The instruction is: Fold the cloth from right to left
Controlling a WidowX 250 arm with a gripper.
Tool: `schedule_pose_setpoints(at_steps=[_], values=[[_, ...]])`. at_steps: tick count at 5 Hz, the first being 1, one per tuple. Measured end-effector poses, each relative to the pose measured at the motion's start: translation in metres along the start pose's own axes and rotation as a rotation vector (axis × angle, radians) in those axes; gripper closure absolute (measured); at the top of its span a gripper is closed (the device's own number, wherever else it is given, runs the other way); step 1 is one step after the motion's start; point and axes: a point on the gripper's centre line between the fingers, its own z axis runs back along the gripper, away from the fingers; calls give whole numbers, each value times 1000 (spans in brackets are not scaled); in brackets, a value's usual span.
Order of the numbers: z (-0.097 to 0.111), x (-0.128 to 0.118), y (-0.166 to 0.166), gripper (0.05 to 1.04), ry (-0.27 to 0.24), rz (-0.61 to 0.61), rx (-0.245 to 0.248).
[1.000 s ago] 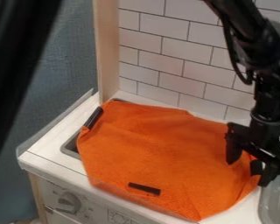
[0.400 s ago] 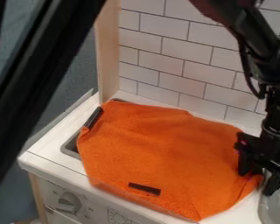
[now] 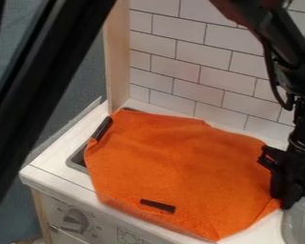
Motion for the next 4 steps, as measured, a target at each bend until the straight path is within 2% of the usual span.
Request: schedule_pose_setpoints(at_steps=[1,3,4], values=[[-2,-3,1,1020,9,9,7],[-1,-7,3,1036,21,-3,11],[10,-8,3,1036,11,-13,-5]])
